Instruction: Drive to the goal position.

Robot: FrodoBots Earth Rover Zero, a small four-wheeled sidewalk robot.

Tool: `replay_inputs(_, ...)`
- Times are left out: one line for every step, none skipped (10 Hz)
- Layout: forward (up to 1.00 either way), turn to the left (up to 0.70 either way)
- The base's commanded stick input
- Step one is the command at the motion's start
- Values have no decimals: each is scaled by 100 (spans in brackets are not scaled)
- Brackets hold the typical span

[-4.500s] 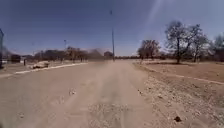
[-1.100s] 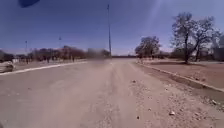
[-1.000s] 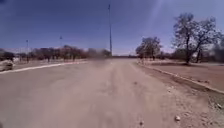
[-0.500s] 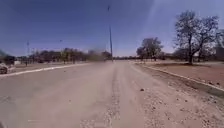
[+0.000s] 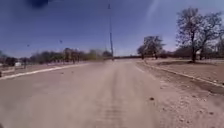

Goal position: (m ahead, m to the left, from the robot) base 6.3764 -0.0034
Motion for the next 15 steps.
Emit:
replay_inputs(100,0)
replay_inputs(100,0)
replay_inputs(100,0)
replay_inputs(100,0)
replay_inputs(100,0)
replay_inputs(100,-5)
replay_inputs(100,-16)
replay_inputs(100,-27)
replay_inputs(100,0)
replay_inputs(100,0)
replay_inputs(100,0)
replay_inputs(100,0)
replay_inputs(100,0)
replay_inputs(100,0)
replay_inputs(100,0)
